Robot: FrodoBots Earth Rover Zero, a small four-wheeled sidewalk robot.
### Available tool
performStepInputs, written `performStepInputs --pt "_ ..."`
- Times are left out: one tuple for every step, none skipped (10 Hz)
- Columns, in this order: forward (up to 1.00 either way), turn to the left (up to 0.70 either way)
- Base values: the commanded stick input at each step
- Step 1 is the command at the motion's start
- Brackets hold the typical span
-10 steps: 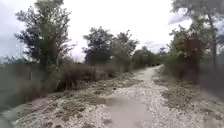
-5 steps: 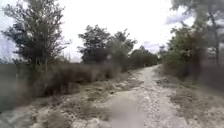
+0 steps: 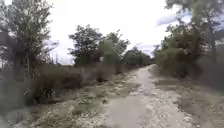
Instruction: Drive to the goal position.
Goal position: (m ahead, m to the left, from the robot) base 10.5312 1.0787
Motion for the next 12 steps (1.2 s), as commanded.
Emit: performStepInputs --pt "0.70 0.00" --pt "0.70 0.00" --pt "0.70 0.00" --pt "0.70 0.00" --pt "0.70 0.00" --pt "0.70 0.00" --pt "0.70 0.00" --pt "0.70 0.00" --pt "0.70 0.00" --pt "0.70 0.00" --pt "0.70 0.00" --pt "0.70 0.00"
